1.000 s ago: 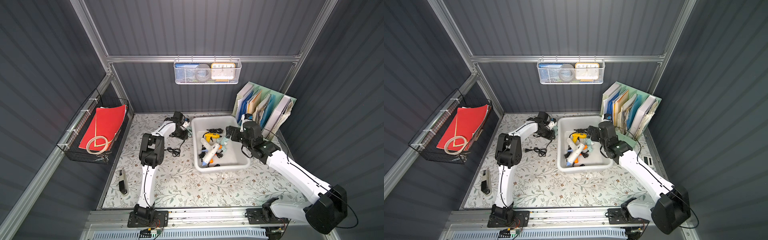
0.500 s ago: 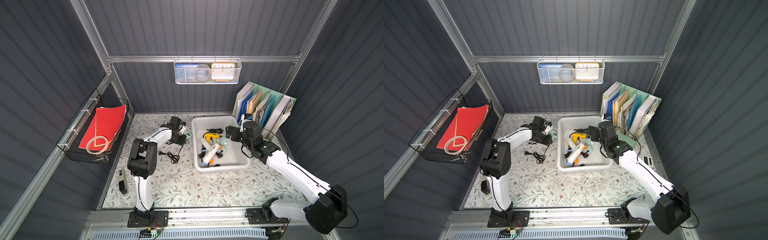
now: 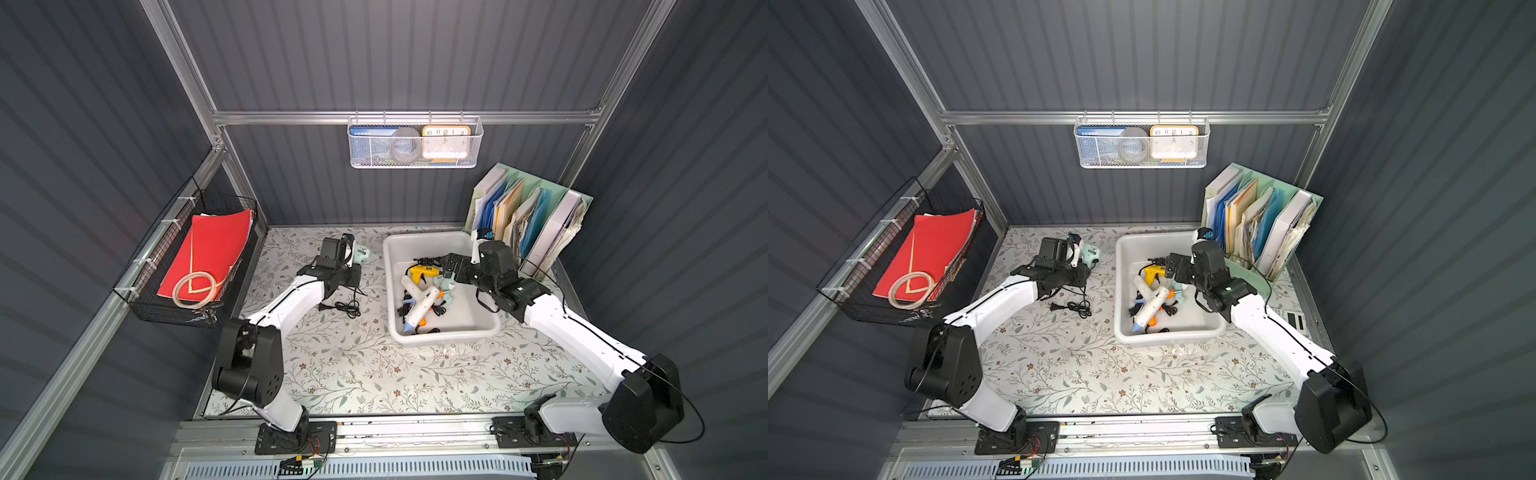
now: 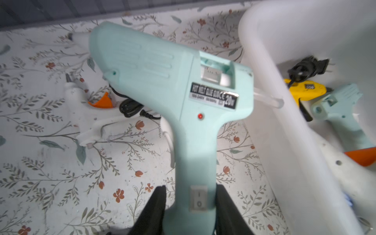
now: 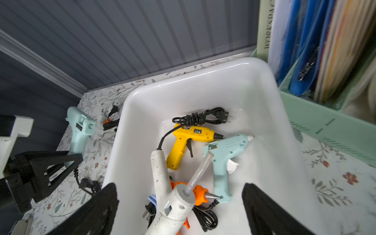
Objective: Put the hot melt glue gun into the storage box
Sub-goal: Pick up the hot melt adhesive gun from the center of the board, then place the hot melt adhesive gun in the storage box.
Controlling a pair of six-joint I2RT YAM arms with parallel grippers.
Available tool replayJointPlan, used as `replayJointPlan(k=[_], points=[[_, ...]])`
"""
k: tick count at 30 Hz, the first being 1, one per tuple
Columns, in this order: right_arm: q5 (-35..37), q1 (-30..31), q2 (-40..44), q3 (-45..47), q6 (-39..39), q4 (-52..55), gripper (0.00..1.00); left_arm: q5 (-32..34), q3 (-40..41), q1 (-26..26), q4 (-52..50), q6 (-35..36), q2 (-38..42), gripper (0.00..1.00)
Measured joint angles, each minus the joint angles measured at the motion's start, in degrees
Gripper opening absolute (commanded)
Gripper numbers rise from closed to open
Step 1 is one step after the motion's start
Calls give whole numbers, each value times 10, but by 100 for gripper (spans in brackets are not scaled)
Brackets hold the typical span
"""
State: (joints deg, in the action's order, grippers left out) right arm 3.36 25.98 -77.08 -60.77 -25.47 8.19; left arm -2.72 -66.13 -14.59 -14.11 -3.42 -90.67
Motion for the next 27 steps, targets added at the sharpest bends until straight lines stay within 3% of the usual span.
replayJointPlan(k=[7,16,27], points=[[-156,0,-71,-71,-17,-39,94,-69,21,0,61,-4,73,0],[-357,0,-187,-179,-70,-112,87,-204,16,-1,75,0,82,0],[-448,0,-274,-276,-129,-163,76,-274,1,-1,57,18,82,0]])
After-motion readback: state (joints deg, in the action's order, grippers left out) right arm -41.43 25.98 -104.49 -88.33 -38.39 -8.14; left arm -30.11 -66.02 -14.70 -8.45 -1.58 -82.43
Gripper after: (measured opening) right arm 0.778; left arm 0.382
